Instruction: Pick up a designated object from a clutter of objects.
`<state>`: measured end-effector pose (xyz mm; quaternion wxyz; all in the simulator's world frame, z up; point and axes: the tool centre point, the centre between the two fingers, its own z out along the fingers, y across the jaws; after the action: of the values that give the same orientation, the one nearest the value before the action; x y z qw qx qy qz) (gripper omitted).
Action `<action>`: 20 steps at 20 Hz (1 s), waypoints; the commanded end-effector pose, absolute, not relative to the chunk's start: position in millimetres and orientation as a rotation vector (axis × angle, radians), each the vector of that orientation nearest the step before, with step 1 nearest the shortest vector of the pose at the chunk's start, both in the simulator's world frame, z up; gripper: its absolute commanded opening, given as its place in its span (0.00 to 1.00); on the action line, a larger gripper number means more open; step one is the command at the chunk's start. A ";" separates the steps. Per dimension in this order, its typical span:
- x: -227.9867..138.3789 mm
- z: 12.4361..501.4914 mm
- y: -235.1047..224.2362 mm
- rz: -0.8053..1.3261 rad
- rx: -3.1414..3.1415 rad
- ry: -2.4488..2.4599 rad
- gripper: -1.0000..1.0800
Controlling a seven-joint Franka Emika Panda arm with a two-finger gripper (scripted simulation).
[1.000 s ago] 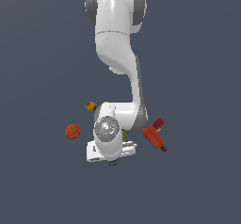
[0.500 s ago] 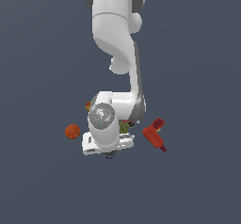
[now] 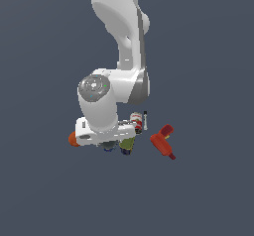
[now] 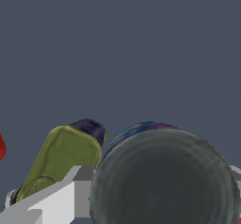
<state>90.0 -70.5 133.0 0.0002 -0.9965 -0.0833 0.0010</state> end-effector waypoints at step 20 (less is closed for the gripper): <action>1.7 330.6 -127.3 0.000 -3.129 -0.261 0.00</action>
<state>6.7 -124.2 319.1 0.0006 -0.9965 -0.0830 -0.0002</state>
